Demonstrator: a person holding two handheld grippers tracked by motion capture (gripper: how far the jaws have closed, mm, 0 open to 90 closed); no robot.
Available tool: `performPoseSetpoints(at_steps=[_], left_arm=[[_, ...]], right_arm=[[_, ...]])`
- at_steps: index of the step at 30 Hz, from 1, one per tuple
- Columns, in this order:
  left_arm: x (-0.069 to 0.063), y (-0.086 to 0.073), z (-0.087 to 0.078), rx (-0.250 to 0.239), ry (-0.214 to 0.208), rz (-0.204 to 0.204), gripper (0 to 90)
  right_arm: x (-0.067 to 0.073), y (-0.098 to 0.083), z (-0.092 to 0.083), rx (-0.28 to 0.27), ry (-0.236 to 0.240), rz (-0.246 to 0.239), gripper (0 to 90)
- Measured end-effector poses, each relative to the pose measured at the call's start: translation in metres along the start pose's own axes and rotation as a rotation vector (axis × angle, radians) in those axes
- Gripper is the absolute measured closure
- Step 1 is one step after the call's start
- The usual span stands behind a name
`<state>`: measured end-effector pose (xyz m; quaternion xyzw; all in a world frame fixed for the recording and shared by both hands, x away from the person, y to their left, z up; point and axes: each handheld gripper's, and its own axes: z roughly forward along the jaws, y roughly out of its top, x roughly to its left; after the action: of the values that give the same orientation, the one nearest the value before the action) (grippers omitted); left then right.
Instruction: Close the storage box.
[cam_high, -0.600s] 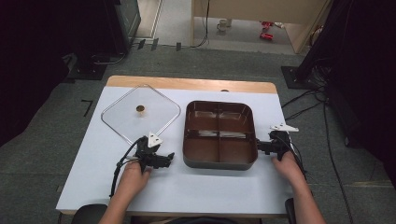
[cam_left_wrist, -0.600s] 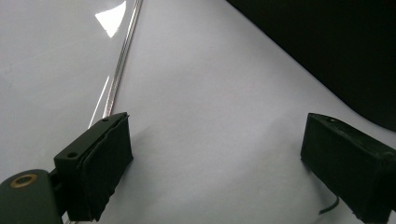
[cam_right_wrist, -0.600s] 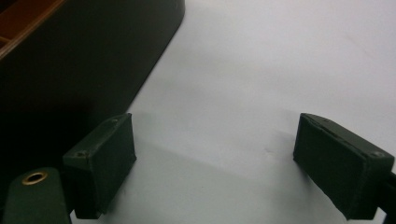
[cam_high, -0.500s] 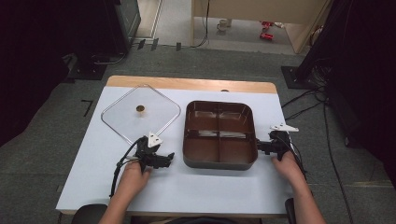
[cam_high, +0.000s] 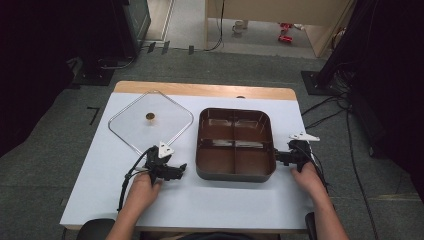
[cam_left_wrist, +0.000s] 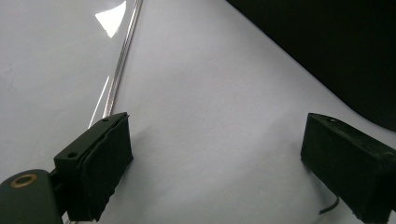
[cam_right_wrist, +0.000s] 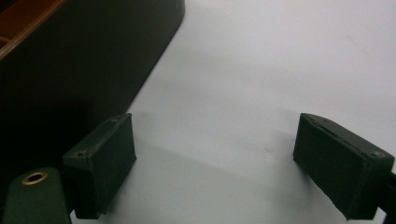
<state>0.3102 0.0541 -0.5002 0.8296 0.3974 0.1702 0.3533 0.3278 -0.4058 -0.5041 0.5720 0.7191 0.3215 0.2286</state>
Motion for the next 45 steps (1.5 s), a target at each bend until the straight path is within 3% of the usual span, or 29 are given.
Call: performPoseSetpoints(at_steps=[33,38,45], left_arm=[[-0.001,0.003,0.002,0.011,0.007,-0.009,6.3],[-0.004,0.009,0.004,0.057,0.028,-0.031,5.8],[-0.004,0.016,0.002,0.11,0.019,-0.025,7.3]], right_arm=[[0.0,0.0,0.0,-0.001,0.0,-0.001,12.4],[0.0,0.0,0.0,-0.001,0.0,-0.001,12.4],[0.0,0.0,0.0,0.0,0.0,-0.002,12.4]])
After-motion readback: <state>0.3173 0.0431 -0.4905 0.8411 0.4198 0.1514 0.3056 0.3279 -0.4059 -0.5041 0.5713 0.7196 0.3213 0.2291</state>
